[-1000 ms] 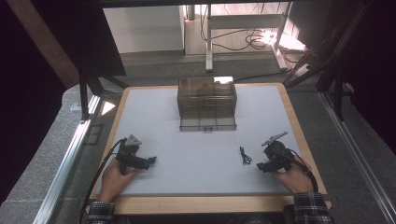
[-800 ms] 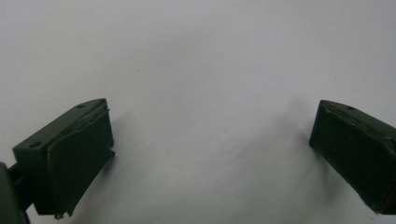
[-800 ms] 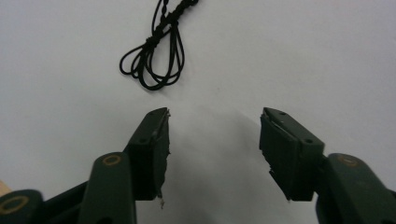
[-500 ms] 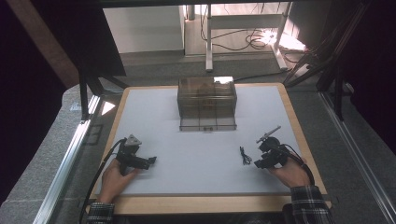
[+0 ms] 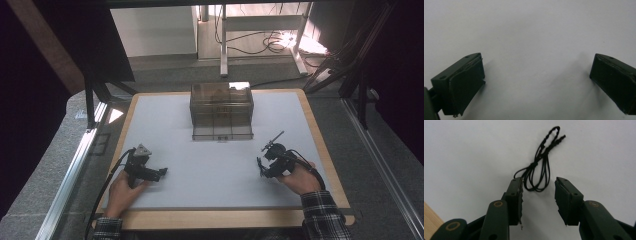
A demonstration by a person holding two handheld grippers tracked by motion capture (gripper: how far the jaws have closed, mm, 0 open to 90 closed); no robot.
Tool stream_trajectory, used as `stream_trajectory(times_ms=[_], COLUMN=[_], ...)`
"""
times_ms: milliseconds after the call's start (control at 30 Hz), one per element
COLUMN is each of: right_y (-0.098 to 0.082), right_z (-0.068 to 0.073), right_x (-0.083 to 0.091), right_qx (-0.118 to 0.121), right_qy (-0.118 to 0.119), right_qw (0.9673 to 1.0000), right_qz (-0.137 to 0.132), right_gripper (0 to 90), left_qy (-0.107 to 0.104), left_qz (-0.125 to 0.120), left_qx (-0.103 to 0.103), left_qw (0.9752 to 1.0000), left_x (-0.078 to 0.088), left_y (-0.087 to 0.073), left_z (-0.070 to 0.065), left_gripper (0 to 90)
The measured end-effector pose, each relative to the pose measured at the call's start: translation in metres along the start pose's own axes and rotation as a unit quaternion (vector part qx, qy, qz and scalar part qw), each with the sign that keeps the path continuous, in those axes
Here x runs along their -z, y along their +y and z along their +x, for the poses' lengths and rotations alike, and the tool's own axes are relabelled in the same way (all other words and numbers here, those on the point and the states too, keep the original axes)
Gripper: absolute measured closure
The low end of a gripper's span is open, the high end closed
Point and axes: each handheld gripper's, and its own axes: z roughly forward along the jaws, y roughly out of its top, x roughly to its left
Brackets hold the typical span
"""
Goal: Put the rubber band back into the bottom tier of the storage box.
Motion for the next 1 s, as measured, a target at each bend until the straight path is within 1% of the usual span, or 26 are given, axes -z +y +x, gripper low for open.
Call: stream_trajectory(times_ms=[167,333,400,467,500,533,633,800,933,1000], right_y=[0.009,0.015,0.017,0.018,0.019,0.019,0.021,0.022,0.023,0.023], right_z=[0.003,0.004,0.004,0.004,0.004,0.004,0.004,0.001,-0.003,-0.004], right_x=[-0.007,-0.013,-0.013,-0.014,-0.014,-0.014,-0.013,-0.005,0.001,0.003], right_qx=[0.013,0.022,0.02,0.022,0.022,0.023,0.022,0.023,0.019,0.023], right_qy=[-0.004,-0.022,-0.014,-0.012,-0.009,-0.006,-0.006,-0.002,0.004,0.004], right_qw=[0.9998,0.9989,0.999,0.9988,0.9988,0.9987,0.9985,0.999,0.9994,0.9994], right_qz=[0.016,0.035,0.038,0.043,0.043,0.046,0.049,0.039,0.03,0.025], right_gripper=[57.7,68.6,75.6,82.4,84.3,85.2,85.6,86.1,86.3,86.4], left_qy=[0.0,0.0,0.0,0.0,0.0,0.0,0.0,0.0,0.0,0.0], left_qz=[0.0,0.0,0.0,0.0,0.0,0.0,0.0,0.0,0.0,0.0], left_qx=[0.0,0.0,0.0,0.0,0.0,0.0,0.0,0.0,0.0,0.0], left_qw=[1.0,1.0,1.0,1.0,1.0,1.0,1.0,1.0,1.0,1.0], left_x=[0.0,0.0,0.0,0.0,0.0,0.0,0.0,0.0,0.0,0.0], left_y=[0.0,0.0,0.0,0.0,0.0,0.0,0.0,0.0,0.0,0.0], left_z=[0.0,0.0,0.0,0.0,0.0,0.0,0.0,0.0,0.0,0.0], left_gripper=[0.0,0.0,0.0,0.0,0.0,0.0,0.0,0.0,0.0,0.0])
